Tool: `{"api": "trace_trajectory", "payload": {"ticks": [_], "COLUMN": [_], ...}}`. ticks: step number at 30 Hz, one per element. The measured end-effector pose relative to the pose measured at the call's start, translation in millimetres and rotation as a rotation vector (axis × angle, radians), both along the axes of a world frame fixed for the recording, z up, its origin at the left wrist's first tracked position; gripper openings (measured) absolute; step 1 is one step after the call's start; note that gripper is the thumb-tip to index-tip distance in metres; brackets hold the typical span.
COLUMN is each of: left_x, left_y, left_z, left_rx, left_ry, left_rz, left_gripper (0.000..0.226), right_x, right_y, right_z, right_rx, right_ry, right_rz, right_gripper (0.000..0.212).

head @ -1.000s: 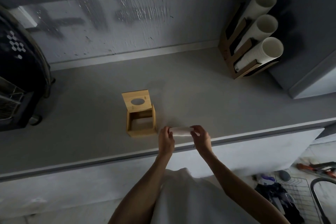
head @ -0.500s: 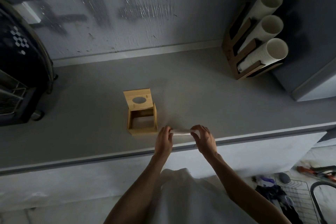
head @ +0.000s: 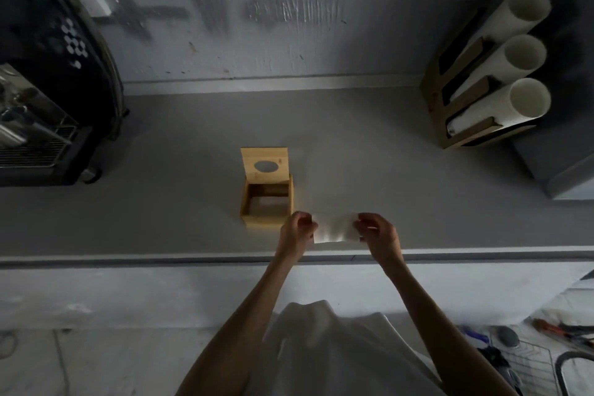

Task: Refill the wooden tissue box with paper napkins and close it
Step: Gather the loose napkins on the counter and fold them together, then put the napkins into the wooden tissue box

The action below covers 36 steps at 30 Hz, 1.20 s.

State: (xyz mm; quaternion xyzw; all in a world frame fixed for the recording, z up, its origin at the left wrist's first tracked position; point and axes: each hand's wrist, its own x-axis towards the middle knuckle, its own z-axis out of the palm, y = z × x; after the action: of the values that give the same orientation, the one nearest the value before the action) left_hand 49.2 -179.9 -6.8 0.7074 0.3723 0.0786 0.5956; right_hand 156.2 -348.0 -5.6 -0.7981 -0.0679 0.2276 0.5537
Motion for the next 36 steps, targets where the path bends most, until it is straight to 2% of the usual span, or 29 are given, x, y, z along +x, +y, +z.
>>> {"api": "trace_trajectory", "payload": {"ticks": [3,5,13,18,21,24,27,30,33,36], "left_x": [-10.7,-19.7,-63.9,-88.9,-85.0,-61.3,-38.9,-30.3,-28.0,-26.7], "left_y": [13.3,23.5,91.3,143.4,163.7,174.9,177.3,171.0,158.9,149.5], "left_z": [19.7,34.1,77.6,81.0,76.6,66.3,52.1,42.2,40.1,39.6], "left_rx": [-0.251,-0.331,-0.422,-0.401,-0.323,-0.195,0.095,0.271,0.504,0.755], "left_ry": [-0.011,-0.041,0.026,0.044,0.083,0.154,0.227,0.238,0.185,0.217], "left_rz": [-0.009,-0.012,-0.072,-0.058,-0.030,0.020,-0.018,-0.059,-0.193,-0.329], "left_gripper": [0.014,0.007,0.018,0.014,0.009,0.013,0.008,0.009,0.008,0.011], "right_x": [-6.3,-14.6,-49.8,-79.1,-82.4,-70.2,-62.0,-61.1,-63.5,-66.1], "right_y": [4.0,9.6,63.8,108.1,135.2,161.5,183.2,194.4,199.7,200.1], "right_z": [18.4,33.2,66.1,67.9,61.2,51.4,50.9,45.4,38.7,34.4], "right_rx": [0.129,0.196,0.238,0.242,0.151,-0.083,-0.332,-0.486,-0.587,-0.646], "right_ry": [0.173,0.246,0.382,0.400,0.295,0.077,-0.153,-0.249,-0.399,-0.551], "right_rz": [-0.018,-0.006,0.055,0.072,0.033,-0.022,-0.066,-0.020,0.045,0.165], "right_gripper": [0.017,0.013,0.025,0.026,0.024,0.023,0.020,0.017,0.009,0.013]}}
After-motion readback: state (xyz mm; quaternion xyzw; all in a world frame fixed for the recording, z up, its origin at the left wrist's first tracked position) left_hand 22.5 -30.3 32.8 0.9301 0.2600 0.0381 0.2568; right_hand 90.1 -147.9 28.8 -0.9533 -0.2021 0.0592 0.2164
